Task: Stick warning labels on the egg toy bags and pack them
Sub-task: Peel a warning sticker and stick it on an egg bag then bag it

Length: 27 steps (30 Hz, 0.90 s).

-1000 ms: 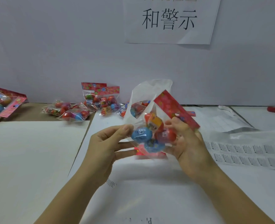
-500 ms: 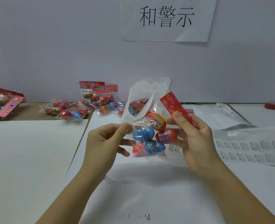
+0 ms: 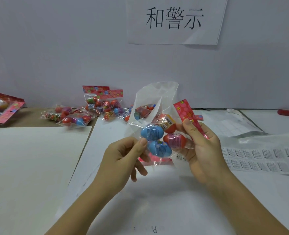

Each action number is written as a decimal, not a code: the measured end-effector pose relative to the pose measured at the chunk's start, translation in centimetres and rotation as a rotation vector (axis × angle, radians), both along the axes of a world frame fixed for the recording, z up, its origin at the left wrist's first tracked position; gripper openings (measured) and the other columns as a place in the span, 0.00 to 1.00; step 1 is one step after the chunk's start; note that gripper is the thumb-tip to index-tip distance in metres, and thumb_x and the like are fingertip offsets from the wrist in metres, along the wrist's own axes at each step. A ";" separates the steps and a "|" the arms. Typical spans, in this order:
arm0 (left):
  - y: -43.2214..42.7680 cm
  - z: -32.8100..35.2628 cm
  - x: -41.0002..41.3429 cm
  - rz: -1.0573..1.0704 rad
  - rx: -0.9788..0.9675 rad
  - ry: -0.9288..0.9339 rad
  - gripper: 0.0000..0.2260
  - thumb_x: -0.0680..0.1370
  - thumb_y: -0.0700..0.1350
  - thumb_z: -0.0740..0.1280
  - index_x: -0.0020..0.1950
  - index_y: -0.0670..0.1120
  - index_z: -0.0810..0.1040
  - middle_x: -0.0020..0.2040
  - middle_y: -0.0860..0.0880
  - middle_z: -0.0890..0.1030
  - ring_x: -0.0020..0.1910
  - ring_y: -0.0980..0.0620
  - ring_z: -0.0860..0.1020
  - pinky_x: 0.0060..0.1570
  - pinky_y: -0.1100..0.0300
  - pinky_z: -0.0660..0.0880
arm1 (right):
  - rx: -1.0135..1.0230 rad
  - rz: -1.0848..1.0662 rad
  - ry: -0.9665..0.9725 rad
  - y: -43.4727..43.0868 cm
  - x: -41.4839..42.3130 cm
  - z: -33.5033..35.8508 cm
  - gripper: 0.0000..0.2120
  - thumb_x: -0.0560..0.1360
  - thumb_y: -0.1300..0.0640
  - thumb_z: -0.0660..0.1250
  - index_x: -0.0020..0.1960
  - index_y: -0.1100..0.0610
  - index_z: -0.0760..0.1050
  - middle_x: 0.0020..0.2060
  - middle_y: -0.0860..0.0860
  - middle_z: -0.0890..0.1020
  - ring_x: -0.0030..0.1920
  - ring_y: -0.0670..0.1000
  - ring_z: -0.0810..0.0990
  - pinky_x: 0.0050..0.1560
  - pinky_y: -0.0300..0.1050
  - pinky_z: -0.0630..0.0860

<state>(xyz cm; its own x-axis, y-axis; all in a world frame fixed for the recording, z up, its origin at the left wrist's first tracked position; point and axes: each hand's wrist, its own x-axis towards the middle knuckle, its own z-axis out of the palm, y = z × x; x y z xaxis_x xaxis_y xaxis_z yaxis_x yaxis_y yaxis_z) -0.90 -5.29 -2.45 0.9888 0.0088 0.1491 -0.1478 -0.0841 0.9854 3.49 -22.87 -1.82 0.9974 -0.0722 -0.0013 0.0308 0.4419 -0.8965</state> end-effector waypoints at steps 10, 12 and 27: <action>0.4 0.0 0.1 0.039 0.106 -0.151 0.14 0.72 0.58 0.63 0.35 0.50 0.81 0.33 0.50 0.82 0.24 0.54 0.77 0.23 0.68 0.70 | -0.024 -0.033 -0.037 -0.4 0.0 0.2 0.14 0.64 0.50 0.71 0.46 0.55 0.79 0.34 0.48 0.84 0.35 0.47 0.84 0.29 0.44 0.79; 0.7 0.0 0.3 0.039 0.062 -0.133 0.12 0.74 0.57 0.66 0.36 0.52 0.82 0.35 0.49 0.83 0.24 0.53 0.77 0.22 0.66 0.71 | -0.020 0.012 -0.053 -0.2 0.0 0.2 0.14 0.64 0.49 0.71 0.47 0.56 0.79 0.36 0.49 0.85 0.37 0.48 0.84 0.32 0.46 0.81; 1.7 -1.5 0.6 0.536 0.775 -0.862 0.19 0.74 0.46 0.73 0.64 0.46 0.75 0.58 0.52 0.77 0.53 0.51 0.79 0.50 0.56 0.76 | 0.027 0.164 -0.005 3.3 -3.3 -1.4 0.35 0.55 0.45 0.83 0.58 0.45 0.72 0.55 0.53 0.80 0.49 0.54 0.85 0.43 0.53 0.82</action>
